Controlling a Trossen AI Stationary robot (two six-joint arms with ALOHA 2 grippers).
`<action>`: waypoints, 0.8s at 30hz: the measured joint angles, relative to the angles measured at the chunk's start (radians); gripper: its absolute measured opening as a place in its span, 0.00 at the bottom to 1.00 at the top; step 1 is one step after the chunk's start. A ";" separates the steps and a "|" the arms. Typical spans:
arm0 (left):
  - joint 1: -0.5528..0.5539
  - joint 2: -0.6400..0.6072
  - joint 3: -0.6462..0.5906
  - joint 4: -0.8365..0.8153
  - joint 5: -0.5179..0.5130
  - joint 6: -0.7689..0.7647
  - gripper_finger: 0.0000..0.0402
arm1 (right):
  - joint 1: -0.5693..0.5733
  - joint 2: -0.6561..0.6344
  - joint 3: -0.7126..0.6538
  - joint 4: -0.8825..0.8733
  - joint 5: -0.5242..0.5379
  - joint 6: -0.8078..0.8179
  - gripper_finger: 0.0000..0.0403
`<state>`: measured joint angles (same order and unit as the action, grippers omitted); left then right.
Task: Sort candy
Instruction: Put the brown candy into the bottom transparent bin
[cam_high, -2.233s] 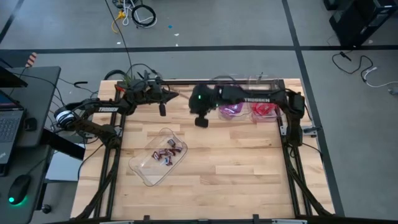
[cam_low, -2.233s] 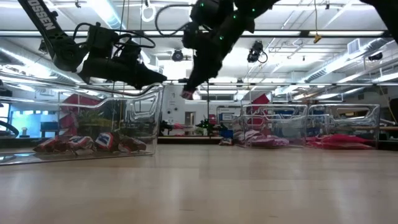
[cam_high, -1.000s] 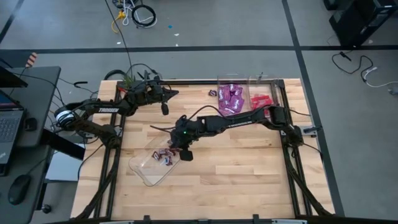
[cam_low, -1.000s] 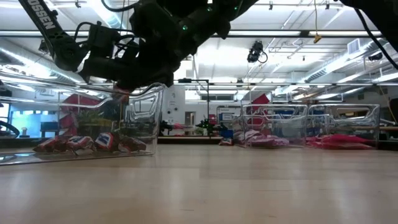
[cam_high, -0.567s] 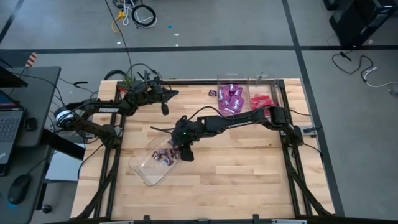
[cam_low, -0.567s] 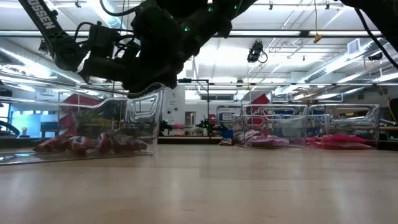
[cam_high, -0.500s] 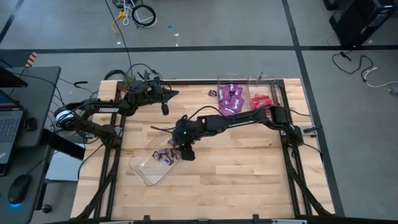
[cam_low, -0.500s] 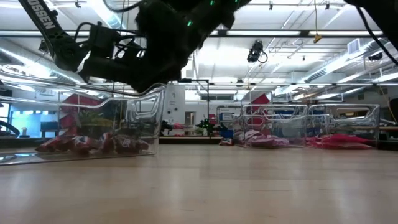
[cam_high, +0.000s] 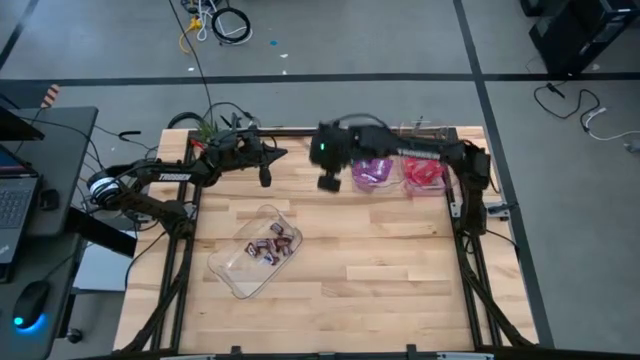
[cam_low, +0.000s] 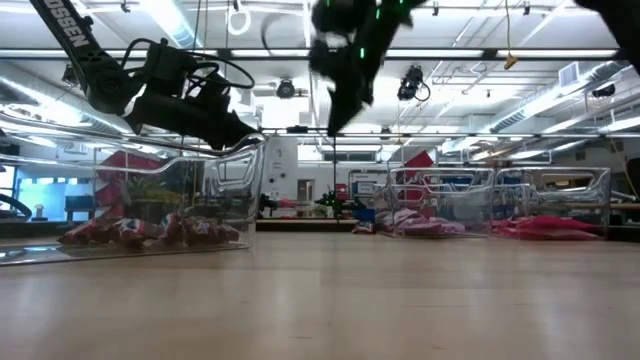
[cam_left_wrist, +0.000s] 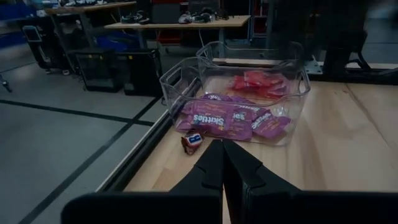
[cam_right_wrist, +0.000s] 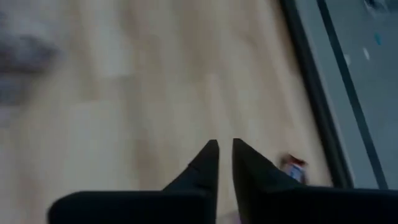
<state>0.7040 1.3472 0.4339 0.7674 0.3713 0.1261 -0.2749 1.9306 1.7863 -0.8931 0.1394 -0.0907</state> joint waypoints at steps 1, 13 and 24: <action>-0.001 0.000 0.000 -0.001 0.000 -0.002 0.00 | -0.034 0.014 0.000 0.001 0.000 0.001 0.11; -0.006 0.000 0.000 -0.013 0.000 0.000 0.00 | -0.249 0.204 0.112 -0.071 -0.068 -0.149 0.30; -0.006 0.000 0.000 -0.065 -0.001 0.030 0.00 | -0.265 0.396 0.267 -0.147 -0.080 -0.253 0.40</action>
<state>0.6983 1.3472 0.4339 0.7025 0.3706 0.1558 -0.5396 2.3263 2.0536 -1.0402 0.0595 -0.3440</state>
